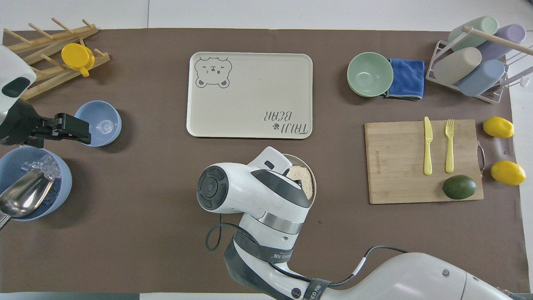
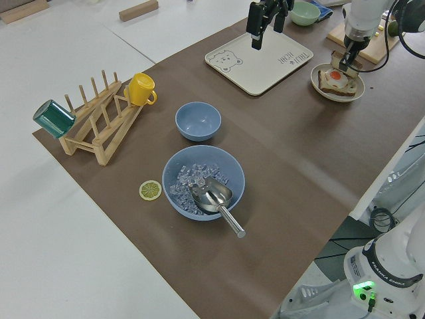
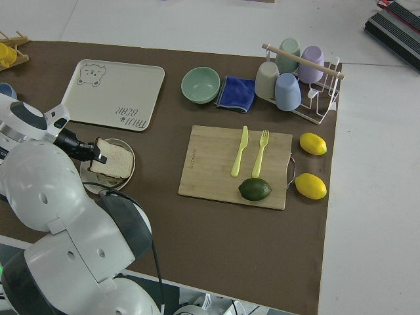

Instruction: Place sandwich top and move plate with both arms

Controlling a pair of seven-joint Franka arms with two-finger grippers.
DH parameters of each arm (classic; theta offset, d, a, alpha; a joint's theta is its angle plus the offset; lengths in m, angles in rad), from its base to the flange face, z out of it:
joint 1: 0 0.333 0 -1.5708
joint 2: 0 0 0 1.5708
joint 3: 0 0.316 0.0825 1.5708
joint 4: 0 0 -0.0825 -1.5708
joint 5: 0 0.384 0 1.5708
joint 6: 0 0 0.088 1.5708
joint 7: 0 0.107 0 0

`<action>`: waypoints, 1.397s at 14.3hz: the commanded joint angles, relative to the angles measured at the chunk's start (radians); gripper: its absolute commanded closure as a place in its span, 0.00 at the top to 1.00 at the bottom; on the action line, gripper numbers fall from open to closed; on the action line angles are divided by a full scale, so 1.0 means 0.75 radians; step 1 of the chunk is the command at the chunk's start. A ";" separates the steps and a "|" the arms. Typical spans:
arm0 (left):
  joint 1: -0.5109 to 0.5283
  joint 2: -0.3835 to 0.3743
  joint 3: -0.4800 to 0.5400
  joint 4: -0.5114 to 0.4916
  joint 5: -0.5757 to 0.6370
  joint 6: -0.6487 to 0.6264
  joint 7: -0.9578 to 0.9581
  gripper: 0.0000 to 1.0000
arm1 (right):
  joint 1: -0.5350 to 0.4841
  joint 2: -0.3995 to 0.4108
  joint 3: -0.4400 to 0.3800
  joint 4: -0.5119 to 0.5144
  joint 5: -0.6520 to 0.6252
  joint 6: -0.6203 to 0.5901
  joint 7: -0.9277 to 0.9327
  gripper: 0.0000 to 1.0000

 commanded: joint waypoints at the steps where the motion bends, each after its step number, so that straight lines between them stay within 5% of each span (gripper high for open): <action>1: 0.016 -0.035 -0.011 -0.035 0.013 -0.009 0.014 1.00 | -0.008 -0.011 0.012 -0.025 0.000 0.034 0.029 0.00; 2: 0.016 -0.035 -0.011 -0.035 0.011 -0.009 0.016 1.00 | 0.002 -0.011 0.012 -0.027 0.000 0.046 0.029 0.00; 7: 0.016 -0.035 -0.011 -0.035 0.013 -0.009 0.016 1.00 | -0.006 -0.015 0.012 -0.081 0.002 0.147 0.025 0.54; 10: 0.016 -0.035 -0.011 -0.035 0.011 -0.009 0.014 1.00 | 0.015 -0.023 0.010 -0.072 0.008 0.187 0.029 0.71; 13: 0.016 -0.035 -0.011 -0.035 0.011 -0.009 0.014 1.00 | 0.029 -0.096 -0.039 -0.021 0.167 0.279 0.013 0.75; 17: 0.014 -0.035 -0.011 -0.035 0.013 -0.015 0.014 1.00 | 0.013 -0.303 -0.318 0.050 0.459 0.263 -0.279 0.83; 20: 0.000 -0.037 -0.011 -0.035 0.013 -0.015 0.010 1.00 | 0.007 -0.393 -0.604 0.148 0.709 0.098 -0.591 0.96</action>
